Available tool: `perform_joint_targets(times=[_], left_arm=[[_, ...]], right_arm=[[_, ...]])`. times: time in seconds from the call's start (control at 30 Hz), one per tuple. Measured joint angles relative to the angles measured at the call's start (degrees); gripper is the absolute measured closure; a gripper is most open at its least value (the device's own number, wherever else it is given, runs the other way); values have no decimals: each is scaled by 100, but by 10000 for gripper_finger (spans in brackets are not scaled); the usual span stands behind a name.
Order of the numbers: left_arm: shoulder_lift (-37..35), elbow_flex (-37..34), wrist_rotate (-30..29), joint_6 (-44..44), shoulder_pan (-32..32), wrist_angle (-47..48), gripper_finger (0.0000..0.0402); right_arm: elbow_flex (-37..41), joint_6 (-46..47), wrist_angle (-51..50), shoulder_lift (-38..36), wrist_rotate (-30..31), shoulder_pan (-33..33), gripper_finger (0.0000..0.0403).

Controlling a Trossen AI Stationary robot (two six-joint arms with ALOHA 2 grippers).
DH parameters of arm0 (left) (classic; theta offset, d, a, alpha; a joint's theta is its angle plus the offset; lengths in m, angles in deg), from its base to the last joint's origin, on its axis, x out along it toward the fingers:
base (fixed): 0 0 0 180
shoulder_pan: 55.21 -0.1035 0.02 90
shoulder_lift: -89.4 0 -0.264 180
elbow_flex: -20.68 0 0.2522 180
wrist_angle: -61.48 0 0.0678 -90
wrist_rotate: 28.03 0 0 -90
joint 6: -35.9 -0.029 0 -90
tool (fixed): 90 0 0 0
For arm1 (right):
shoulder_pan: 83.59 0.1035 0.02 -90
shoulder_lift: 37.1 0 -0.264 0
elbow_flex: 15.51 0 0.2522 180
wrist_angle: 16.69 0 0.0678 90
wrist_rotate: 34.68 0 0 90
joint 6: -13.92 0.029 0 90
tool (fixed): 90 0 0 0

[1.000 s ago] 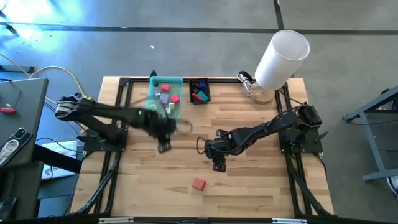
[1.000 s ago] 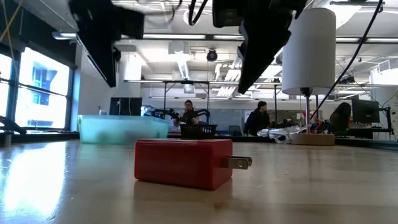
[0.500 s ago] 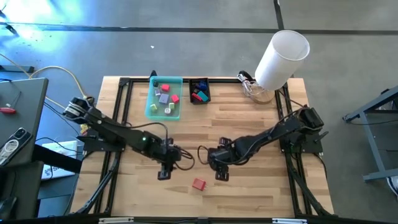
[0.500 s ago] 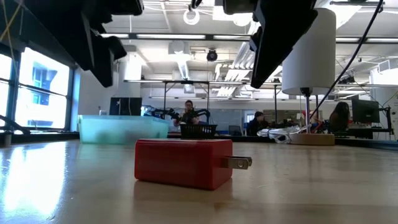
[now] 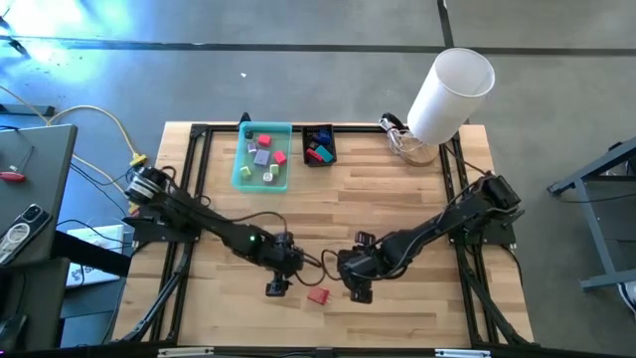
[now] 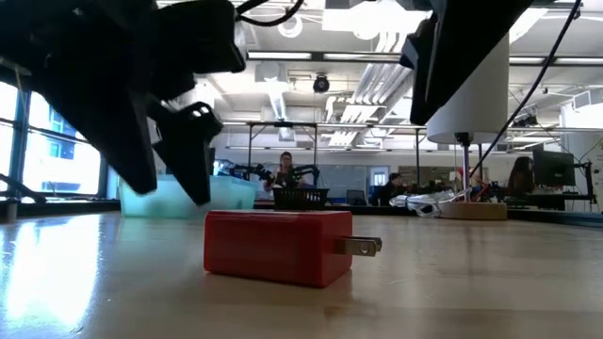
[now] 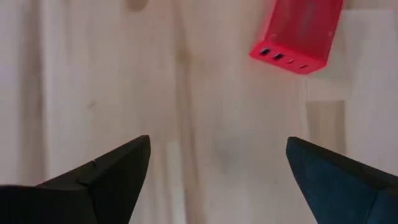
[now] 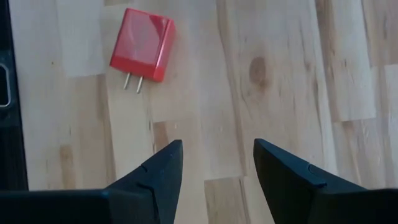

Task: Pick & Place Office items
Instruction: Put the red charger adapter into the green bin

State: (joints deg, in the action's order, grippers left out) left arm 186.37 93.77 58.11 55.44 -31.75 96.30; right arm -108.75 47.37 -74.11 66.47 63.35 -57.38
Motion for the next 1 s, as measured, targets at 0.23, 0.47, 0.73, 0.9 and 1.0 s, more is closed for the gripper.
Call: perform_joint_targets(times=[0.23, 0.47, 0.73, 0.9, 1.0], left_arm=[[523, -4, -61, -125, 235, -950, 34], [808, -2, -496, -205, 527, -1811, 34], [1225, 0, -713, -279, 693, -2845, 34], [1580, 0, -768, -286, 667, -3467, 34], [1740, 2, -784, -299, 623, -3853, 34]], right_arm=[[0, -2, 3, 1, -1, 227, 217], [0, 0, 16, 2, -46, 466, 217], [0, 128, 15, 2, -51, 778, 217], [0, 128, 14, 2, -58, 904, 217], [0, 129, 13, 2, -83, 955, 217]])
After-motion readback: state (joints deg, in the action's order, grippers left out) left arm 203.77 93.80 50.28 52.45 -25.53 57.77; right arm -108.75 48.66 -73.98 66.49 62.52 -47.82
